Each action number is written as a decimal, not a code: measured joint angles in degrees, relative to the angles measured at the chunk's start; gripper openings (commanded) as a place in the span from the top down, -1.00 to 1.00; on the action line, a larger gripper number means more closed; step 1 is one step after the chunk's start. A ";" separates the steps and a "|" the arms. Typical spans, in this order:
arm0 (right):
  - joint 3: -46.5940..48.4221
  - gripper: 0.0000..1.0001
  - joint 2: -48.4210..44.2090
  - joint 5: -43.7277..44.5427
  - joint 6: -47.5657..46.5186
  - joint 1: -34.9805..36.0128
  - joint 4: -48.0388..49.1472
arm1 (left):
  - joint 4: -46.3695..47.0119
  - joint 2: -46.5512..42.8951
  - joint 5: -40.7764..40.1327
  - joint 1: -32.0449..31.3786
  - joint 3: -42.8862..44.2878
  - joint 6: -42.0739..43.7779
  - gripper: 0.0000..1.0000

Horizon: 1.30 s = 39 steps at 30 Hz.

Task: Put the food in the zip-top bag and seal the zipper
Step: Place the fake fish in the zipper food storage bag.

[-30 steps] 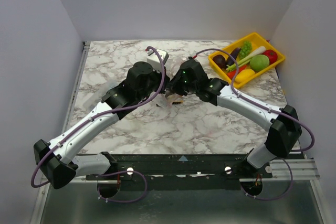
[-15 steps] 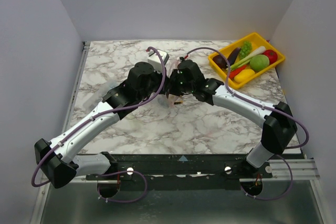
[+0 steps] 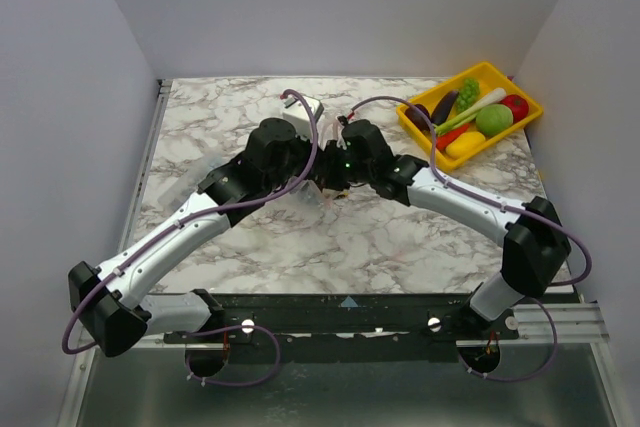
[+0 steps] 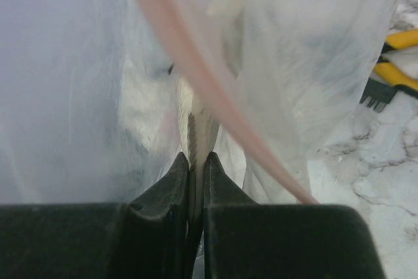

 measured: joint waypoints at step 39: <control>-12.41 0.34 -3.04 -15.04 16.48 -0.61 15.54 | 6.05 0.22 -7.06 0.00 -6.64 -2.84 1.00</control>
